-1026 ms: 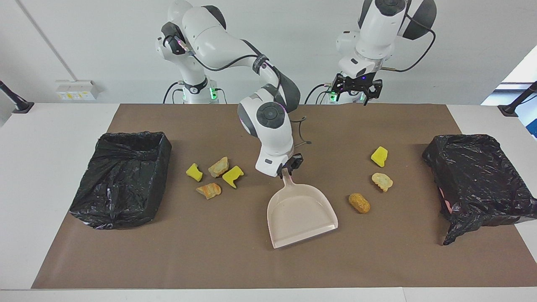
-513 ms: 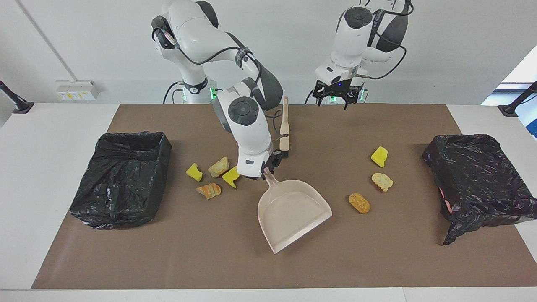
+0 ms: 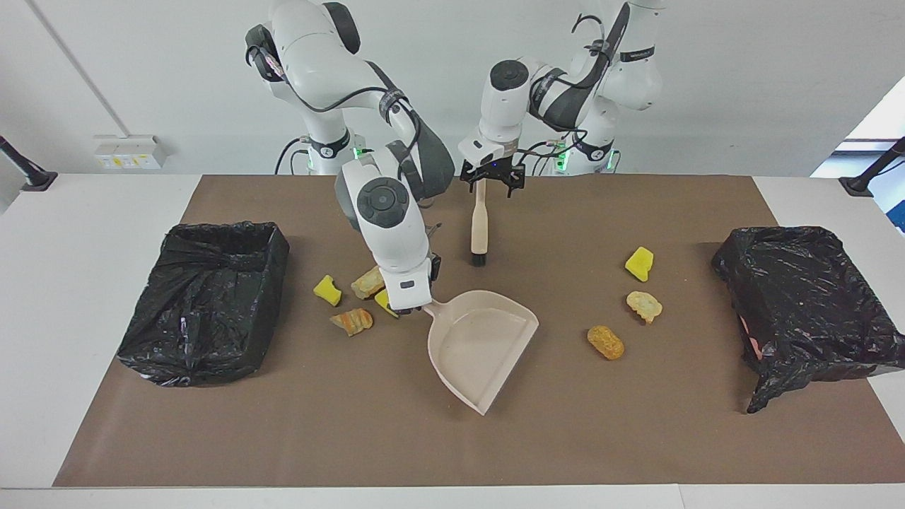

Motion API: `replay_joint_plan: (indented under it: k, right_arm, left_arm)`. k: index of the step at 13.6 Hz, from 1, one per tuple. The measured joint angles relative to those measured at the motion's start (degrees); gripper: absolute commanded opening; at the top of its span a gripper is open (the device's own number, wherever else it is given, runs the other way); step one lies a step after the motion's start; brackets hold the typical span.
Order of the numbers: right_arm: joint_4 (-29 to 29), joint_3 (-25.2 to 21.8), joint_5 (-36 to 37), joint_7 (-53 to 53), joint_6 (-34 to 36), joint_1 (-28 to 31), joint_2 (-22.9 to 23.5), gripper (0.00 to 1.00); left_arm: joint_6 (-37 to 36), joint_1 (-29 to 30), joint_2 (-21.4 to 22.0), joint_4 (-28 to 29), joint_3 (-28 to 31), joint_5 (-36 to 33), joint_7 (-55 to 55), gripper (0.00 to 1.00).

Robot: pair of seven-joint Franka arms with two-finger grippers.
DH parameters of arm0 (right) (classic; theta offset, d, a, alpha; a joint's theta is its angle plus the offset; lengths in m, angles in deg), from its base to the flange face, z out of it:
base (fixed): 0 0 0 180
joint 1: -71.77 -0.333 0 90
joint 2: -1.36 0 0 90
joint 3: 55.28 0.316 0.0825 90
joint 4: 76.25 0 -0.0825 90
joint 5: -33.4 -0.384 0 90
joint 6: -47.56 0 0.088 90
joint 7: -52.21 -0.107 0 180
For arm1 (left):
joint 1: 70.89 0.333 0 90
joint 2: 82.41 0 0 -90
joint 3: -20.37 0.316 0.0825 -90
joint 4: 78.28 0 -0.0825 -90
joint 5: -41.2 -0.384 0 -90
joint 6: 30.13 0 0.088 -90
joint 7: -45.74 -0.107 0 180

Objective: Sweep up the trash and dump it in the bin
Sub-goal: 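Lift the dustpan with the right gripper while the left gripper reaches the brush, then grasp the beige brush handle with the left gripper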

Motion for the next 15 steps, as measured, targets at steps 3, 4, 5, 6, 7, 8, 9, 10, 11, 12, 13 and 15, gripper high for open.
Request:
replay_joint_plan:
  k: [3,4,5,6,7,8,9,10,11,12,13,15]
  right_arm:
    - [-0.36,0.02,0.73,3.23,0.00,0.52,-0.01,0.00]
    - [-0.57,0.07,0.82,5.05,0.00,0.47,-0.01,0.00]
    - [-0.88,0.12,1.10,7.67,0.00,0.39,-0.01,0.00]
    - [-1.16,0.15,1.79,9.82,0.02,0.27,-0.01,0.00]
    - [-1.41,0.18,2.43,11.09,0.07,0.14,-0.02,0.00]
    - [-1.75,0.23,2.95,11.62,0.15,-0.01,-0.14,0.00]
    - [-2.07,0.28,3.18,11.68,0.22,-0.09,-0.34,0.00]
    - [-2.38,0.31,3.28,11.68,0.23,-0.11,-0.57,0.00]
    - [-2.56,0.32,3.32,11.68,0.26,-0.11,-0.71,0.00]
    - [-2.67,0.32,3.33,11.68,0.28,-0.11,-0.78,0.00]
    - [-2.76,0.33,3.34,11.68,0.28,-0.11,-0.83,0.00]
    - [-2.96,0.33,3.34,11.68,0.29,-0.11,-0.95,0.00]
  left_arm:
    - [0.01,-2.00,0.25,0.79,0.03,0.00,2.37,0.74]
    - [0.01,-2.50,0.28,1.07,-0.02,0.00,2.79,0.72]
    - [0.01,-2.93,0.30,1.39,-0.02,0.10,3.18,0.71]
    - [0.01,-3.10,0.30,1.63,-0.01,0.56,3.41,0.68]
    - [0.01,-3.17,0.31,1.83,0.00,1.35,3.53,0.65]
    - [0.01,-3.20,0.32,2.03,0.03,1.94,3.56,0.47]
    - [-0.05,-3.22,0.33,2.17,0.06,2.20,3.59,0.34]
    - [-0.06,-3.23,0.33,2.24,0.12,2.31,3.74,0.15]
    - [-0.06,-3.23,0.33,2.24,0.24,2.34,4.04,0.00]
    - [-0.13,-3.22,0.33,2.24,0.41,2.36,4.40,0.00]
    - [-0.33,-3.22,0.34,2.24,0.57,2.37,4.68,0.00]
    - [-1.82,-3.12,0.52,2.08,0.98,2.40,5.02,0.00]
